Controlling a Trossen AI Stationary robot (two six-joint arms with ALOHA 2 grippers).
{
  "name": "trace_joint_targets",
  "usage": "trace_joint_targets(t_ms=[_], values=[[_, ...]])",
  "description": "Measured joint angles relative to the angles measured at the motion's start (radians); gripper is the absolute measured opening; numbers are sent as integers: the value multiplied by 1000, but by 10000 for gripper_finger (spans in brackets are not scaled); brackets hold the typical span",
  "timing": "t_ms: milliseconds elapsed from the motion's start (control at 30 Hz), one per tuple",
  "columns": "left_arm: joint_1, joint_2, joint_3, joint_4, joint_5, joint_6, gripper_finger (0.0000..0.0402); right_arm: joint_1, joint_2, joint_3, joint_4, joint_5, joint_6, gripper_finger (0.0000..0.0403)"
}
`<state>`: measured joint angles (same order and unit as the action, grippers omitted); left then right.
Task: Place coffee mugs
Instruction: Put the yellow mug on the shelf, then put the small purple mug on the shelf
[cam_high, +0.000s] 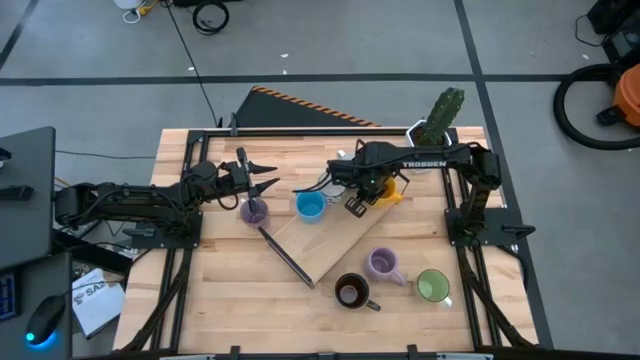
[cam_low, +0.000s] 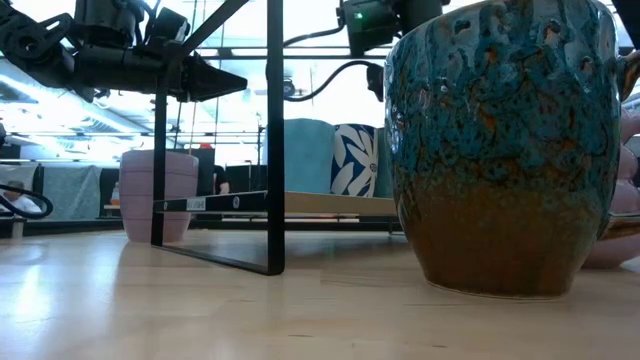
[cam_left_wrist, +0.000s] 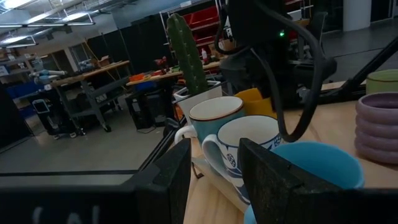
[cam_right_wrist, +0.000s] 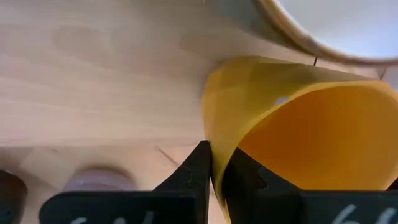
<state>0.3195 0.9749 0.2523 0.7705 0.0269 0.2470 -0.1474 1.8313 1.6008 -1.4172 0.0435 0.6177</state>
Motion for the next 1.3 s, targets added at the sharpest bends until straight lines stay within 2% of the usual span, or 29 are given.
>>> trace_joint_targets(t_ms=[767, 1300], values=[[0, 0, 0, -1, 0, 0, 141, -1, -1, 1, 17, -11, 9, 99], [0, 0, 0, -7, 0, 0, 141, 25, -2, 163, -149, 5, -9, 103]])
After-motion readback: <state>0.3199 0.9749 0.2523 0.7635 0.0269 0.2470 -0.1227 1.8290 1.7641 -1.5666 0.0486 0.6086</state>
